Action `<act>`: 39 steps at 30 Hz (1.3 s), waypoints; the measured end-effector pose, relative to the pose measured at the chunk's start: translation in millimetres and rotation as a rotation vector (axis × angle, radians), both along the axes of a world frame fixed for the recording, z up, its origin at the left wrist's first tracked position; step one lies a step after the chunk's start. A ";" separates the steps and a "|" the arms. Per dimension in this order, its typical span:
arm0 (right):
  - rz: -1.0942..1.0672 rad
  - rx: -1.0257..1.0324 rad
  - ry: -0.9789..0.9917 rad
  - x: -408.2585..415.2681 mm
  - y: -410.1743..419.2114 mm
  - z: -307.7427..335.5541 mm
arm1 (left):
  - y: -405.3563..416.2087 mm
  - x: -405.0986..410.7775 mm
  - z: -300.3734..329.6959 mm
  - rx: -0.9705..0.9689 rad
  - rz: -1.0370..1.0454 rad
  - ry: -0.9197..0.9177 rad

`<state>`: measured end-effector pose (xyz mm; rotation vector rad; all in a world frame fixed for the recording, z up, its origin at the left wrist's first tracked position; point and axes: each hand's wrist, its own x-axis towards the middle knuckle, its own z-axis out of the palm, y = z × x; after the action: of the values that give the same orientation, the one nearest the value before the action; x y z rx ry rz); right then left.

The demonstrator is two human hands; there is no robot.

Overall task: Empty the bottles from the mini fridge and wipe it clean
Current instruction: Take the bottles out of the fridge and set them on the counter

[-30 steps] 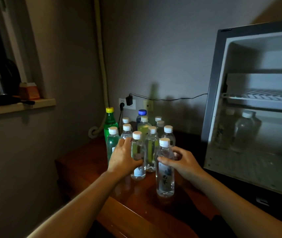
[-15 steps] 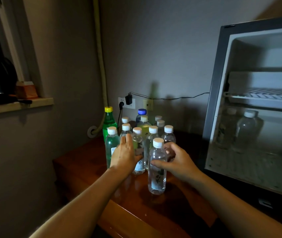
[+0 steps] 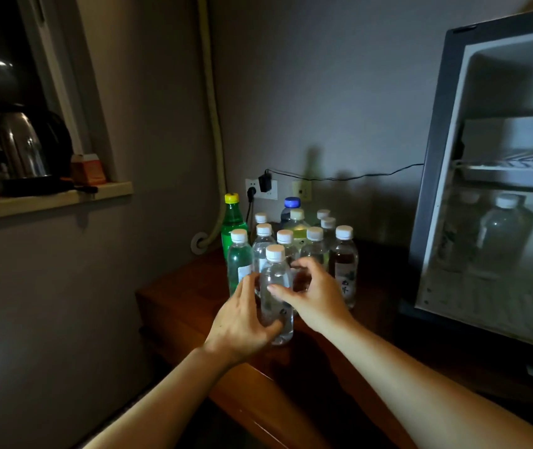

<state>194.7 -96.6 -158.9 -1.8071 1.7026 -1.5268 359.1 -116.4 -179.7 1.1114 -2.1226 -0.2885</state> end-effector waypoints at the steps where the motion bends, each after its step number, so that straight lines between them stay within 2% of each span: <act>1: -0.011 -0.011 -0.014 3.0 -2.4 -2.5 | -1.3 2.3 -1.9 -0.002 0.018 0.038; 4: 0.056 -0.104 0.056 7.3 -6.4 -12.6 | -9.8 7.4 -6.3 -0.046 0.098 0.051; 8: 0.079 -0.225 0.417 8.8 1.6 -18.4 | -18.9 6.4 -5.2 -0.023 0.150 0.086; 12: 0.103 -0.163 0.603 11.5 3.4 -20.6 | -26.7 2.3 -2.3 0.003 0.200 0.094; 21: 0.187 0.059 0.631 5.6 8.1 -20.1 | -23.2 -2.6 5.7 -0.004 0.304 -0.086; 25: 0.194 0.105 0.621 -7.4 19.8 -10.4 | -4.2 -7.5 9.8 -0.069 0.263 -0.123; 32: 0.036 0.067 0.637 -54.4 48.5 17.2 | 11.8 -45.2 30.2 -0.161 0.116 -0.218; 39: -0.099 0.151 0.720 -115.7 76.2 46.4 | 20.7 -98.2 46.3 -0.113 0.063 -0.394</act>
<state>79.1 -20.4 -112.5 -2.3845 2.1475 -0.7638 260.9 -95.7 -133.4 1.2437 -2.4029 0.0885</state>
